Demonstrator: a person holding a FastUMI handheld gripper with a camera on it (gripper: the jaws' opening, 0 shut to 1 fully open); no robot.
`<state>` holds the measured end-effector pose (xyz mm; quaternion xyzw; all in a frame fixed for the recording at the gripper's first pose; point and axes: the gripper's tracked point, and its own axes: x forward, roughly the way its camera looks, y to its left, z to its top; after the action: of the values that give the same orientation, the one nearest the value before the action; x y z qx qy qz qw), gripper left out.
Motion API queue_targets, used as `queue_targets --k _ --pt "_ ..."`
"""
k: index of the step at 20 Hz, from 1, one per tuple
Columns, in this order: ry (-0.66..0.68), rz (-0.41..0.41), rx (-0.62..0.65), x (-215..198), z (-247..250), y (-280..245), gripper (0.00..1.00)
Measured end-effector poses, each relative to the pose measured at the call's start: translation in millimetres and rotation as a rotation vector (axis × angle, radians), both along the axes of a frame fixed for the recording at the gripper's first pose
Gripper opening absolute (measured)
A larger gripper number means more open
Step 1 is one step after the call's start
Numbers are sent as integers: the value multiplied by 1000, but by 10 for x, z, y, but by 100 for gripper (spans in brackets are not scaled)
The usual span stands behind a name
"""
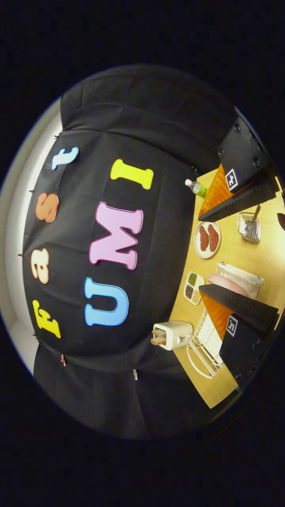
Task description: Take the plate from the dish rack, then take the spoon from the basket and place it into the plate.
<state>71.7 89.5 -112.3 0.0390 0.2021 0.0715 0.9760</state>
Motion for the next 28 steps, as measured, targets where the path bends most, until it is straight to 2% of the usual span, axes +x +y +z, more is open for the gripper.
queue_targets --k 6,10,15,18,20,21,24,28 --pt "251 38 8 252 -787 509 97" --pt "431 34 44 326 -1374 803 94" --pt "577 -24 29 356 -1926 917 75" --pt "624 -73 13 338 -2129 919 58" --pt "631 -134 16 358 -2136 877 38" --pt "641 -148 16 369 -2139 889 34" --pt "654 -168 -14 373 -2086 925 30" --pt "605 -157 -122 508 -1902 937 29"
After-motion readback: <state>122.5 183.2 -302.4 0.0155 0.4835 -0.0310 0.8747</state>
